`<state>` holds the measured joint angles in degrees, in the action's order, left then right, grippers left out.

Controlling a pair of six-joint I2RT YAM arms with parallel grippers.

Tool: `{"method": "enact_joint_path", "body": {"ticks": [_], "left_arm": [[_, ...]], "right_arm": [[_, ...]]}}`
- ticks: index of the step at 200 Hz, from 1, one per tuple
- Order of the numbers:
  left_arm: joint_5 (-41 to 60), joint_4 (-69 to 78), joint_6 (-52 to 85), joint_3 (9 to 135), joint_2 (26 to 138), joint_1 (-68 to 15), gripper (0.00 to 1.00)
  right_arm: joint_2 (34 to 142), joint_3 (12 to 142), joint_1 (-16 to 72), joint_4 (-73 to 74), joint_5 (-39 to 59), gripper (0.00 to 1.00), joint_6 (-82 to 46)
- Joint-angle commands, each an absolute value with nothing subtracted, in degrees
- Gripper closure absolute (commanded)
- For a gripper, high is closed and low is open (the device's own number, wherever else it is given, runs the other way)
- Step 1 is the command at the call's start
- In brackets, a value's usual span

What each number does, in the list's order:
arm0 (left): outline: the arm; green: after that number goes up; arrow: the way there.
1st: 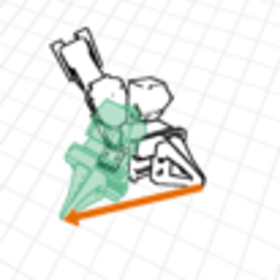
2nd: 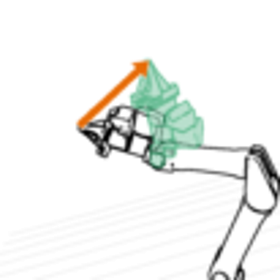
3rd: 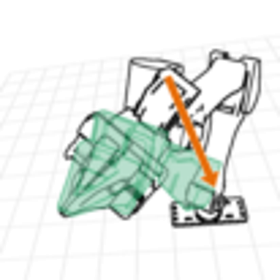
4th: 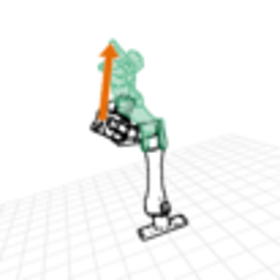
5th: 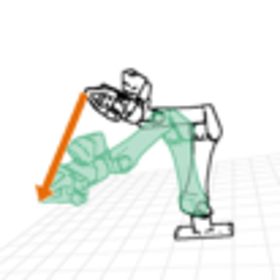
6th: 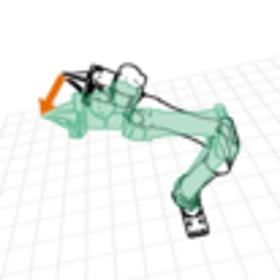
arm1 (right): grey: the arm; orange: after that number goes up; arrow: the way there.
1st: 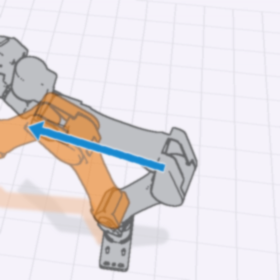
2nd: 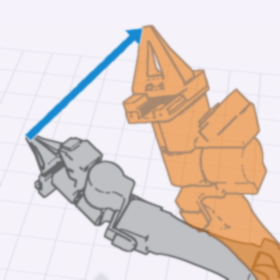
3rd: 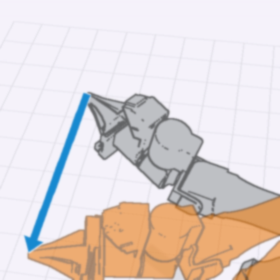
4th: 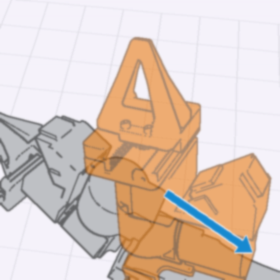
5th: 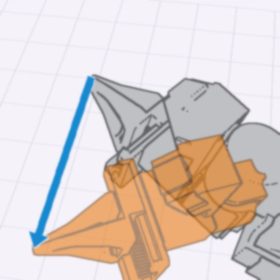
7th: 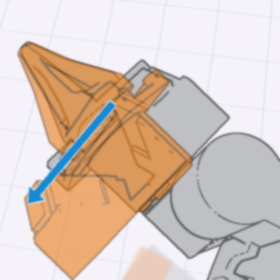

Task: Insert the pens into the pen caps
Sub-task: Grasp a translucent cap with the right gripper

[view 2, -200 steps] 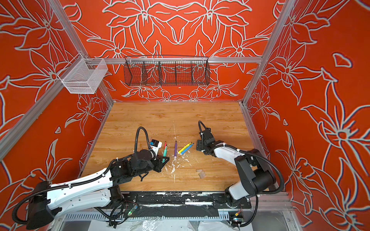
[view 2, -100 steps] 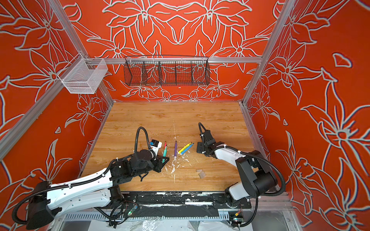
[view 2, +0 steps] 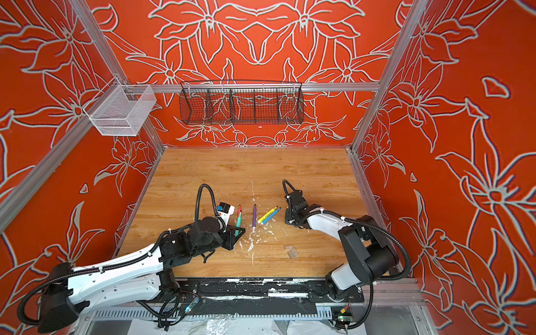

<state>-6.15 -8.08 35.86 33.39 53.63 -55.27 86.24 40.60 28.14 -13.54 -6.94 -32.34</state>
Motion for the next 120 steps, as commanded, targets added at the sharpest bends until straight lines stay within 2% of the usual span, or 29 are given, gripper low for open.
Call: {"method": "enact_joint_path", "body": {"ticks": [1, 55, 120], "left_arm": [[-6.2, -7.8, 36.4, 32.7, 52.7, -55.3, 1.0], [-6.2, -8.0, 36.3, 32.6, 52.2, -55.3, 1.0], [-6.2, -8.3, 36.3, 32.3, 51.3, -55.3, 1.0]], "right_arm": [[87.7, 41.7, 29.0, -18.2, -11.3, 0.62, -33.0], [90.7, 43.2, 30.2, -20.4, -15.1, 0.7, -33.6], [90.4, 41.5, 30.7, -18.5, -14.4, 0.87, -34.7]]}}
